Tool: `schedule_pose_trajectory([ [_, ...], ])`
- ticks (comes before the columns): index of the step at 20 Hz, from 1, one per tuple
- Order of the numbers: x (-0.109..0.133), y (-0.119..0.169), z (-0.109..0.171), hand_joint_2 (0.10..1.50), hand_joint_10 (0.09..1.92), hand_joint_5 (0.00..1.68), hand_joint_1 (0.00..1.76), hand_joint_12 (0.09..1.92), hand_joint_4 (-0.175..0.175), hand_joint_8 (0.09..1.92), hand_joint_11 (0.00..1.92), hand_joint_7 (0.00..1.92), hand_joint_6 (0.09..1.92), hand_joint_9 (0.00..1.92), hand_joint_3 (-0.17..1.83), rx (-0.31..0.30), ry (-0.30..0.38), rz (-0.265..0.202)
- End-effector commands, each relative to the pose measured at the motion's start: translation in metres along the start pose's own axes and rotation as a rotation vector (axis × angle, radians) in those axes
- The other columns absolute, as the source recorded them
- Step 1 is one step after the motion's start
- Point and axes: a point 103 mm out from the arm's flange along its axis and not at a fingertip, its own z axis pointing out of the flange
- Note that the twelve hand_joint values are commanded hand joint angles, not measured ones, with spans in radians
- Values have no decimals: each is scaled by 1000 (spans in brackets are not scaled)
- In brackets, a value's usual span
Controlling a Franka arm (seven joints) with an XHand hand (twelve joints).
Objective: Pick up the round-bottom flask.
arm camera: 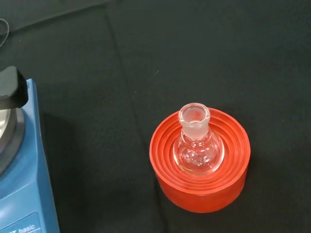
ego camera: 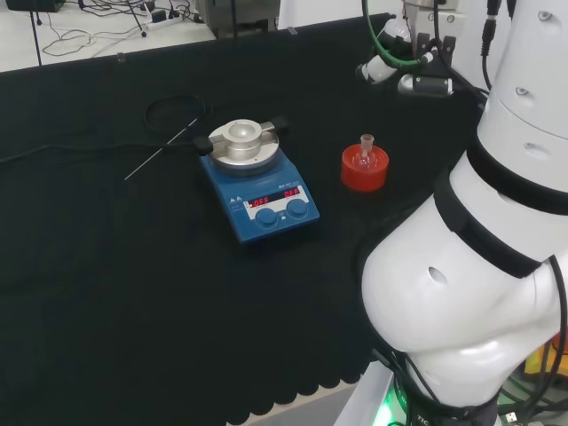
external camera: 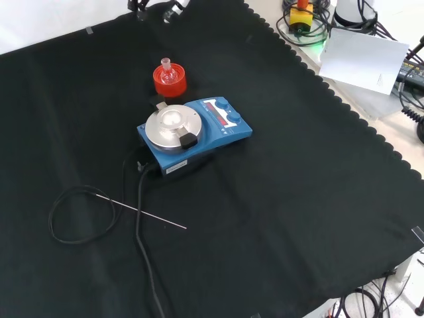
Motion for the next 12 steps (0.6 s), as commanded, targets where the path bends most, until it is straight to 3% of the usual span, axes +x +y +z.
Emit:
schedule_pose_trajectory([
  [1,1,3,38,727,693,678,905,1408,-66,705,119,261,663,442,634,-47,-33,20],
  [6,-1,7,58,660,703,715,910,1405,-66,728,148,304,706,485,667,-46,-26,32],
  [8,15,5,62,644,705,714,908,1405,-65,732,150,312,710,492,661,-53,-56,43],
  [12,13,7,69,620,705,702,907,1405,-63,740,152,322,715,501,650,-55,-45,53],
])
